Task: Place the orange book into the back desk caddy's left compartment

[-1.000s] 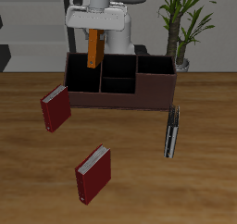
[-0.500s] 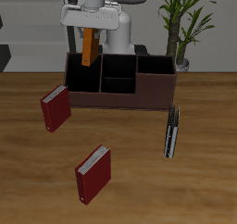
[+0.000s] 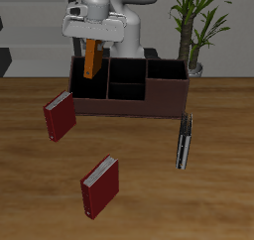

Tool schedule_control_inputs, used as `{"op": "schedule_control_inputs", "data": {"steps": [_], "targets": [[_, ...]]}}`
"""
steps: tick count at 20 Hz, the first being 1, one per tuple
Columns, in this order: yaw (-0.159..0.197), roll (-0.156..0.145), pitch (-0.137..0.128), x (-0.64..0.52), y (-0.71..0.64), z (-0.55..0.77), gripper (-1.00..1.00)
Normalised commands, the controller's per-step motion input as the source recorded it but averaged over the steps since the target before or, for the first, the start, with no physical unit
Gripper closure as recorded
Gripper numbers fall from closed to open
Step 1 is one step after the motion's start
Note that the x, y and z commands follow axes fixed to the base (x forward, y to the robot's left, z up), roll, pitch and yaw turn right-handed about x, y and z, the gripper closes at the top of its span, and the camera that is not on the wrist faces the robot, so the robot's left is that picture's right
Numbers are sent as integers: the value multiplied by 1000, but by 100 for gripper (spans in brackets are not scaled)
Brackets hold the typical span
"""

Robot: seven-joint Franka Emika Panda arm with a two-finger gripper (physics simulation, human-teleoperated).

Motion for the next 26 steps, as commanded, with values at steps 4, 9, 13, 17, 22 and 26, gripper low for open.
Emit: {"op": "schedule_control_inputs", "data": {"steps": [4,9,13,17,22,26], "targets": [[-29,11,47,85,15,-320,100],[-18,9,24,12,49,-236,100],[-32,6,51,60,-25,-360,100],[-20,-7,54,44,-54,-396,100],[5,3,49,64,-8,-389,100],[-2,13,49,84,14,-323,100]]}}
